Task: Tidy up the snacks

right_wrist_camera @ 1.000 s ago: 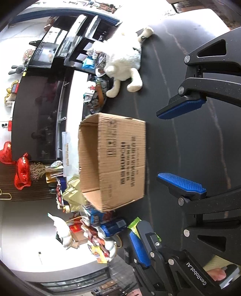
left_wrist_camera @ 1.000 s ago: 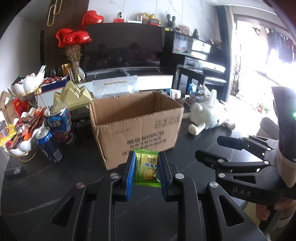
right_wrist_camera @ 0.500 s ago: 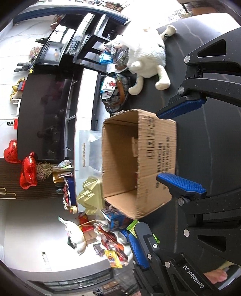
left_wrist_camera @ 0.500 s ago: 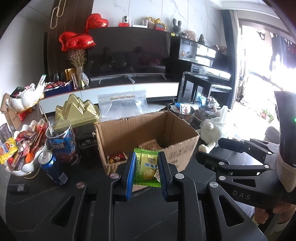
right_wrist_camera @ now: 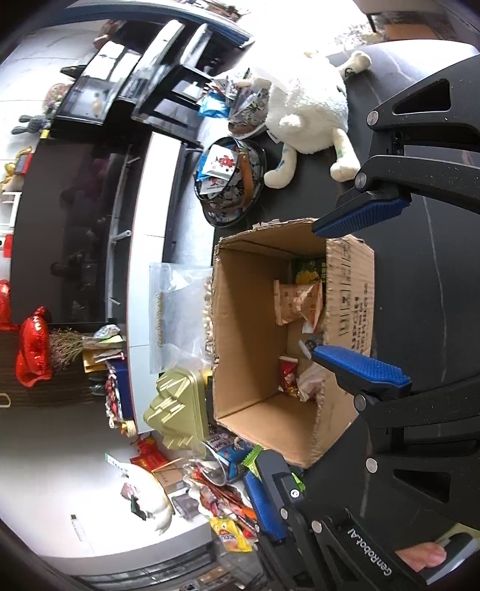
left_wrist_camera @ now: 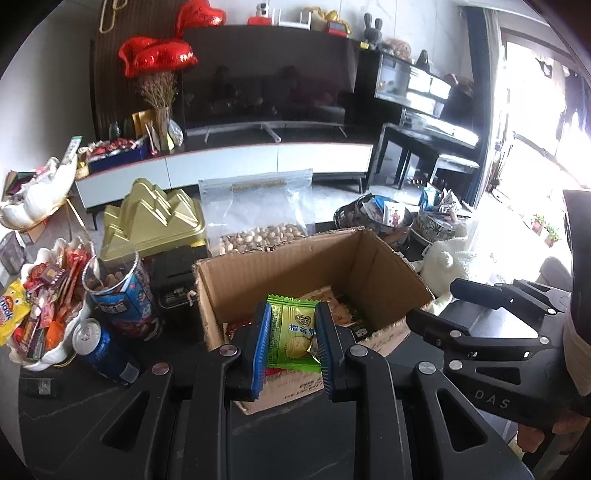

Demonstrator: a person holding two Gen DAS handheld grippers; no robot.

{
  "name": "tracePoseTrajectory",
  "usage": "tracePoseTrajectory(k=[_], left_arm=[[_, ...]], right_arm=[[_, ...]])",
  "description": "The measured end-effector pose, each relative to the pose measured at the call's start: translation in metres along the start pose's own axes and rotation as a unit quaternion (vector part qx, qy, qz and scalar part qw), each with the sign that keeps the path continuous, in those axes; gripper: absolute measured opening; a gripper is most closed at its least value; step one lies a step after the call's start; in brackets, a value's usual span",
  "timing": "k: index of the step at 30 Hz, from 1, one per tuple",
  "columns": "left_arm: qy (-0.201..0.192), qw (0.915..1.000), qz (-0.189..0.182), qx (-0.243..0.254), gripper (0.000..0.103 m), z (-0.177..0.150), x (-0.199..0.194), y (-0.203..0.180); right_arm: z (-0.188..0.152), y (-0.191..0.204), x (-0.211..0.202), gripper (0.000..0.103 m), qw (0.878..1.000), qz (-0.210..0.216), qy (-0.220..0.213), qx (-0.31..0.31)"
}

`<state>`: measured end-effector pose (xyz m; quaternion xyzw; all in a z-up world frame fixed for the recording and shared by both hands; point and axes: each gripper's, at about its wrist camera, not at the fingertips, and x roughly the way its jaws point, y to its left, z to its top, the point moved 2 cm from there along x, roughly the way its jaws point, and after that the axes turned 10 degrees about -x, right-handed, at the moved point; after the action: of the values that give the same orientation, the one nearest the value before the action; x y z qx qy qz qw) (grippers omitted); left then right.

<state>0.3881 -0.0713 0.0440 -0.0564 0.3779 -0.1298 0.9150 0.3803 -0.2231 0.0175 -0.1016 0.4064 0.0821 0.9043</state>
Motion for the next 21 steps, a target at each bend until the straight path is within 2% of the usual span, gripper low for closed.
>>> tracePoseTrajectory(k=[5,6,8,9,14,16,21], left_arm=[[0.028,0.9995,0.009,-0.011,0.026,0.014,0.020,0.002],[0.030,0.9993,0.018,-0.010,0.029,0.016,0.022,0.003],[0.025,0.9991,0.033,-0.011,0.044,0.016,0.020,0.005],[0.022,0.9990,0.036,-0.011,0.046,0.016,0.019,0.007],[0.014,0.9975,0.069,-0.007,0.056,0.006,0.003,0.013],[0.007,0.9969,0.079,0.001,0.058,0.002,-0.005,0.012],[-0.014,0.9965,0.082,-0.001,0.065,-0.013,-0.036,0.009]], right_arm=[[0.010,-0.006,0.011,0.062,1.000,0.009,0.022,0.012],[0.011,-0.006,0.012,0.062,1.000,0.009,0.024,0.013],[0.013,-0.007,0.014,0.062,0.999,0.008,0.028,0.013],[0.013,-0.007,0.015,0.062,0.999,0.007,0.030,0.013],[0.007,-0.005,0.014,0.062,0.999,-0.002,0.035,0.008],[0.003,-0.003,0.010,0.070,0.999,0.001,0.034,0.008],[-0.010,0.002,-0.012,0.071,1.000,0.003,0.015,0.011]])
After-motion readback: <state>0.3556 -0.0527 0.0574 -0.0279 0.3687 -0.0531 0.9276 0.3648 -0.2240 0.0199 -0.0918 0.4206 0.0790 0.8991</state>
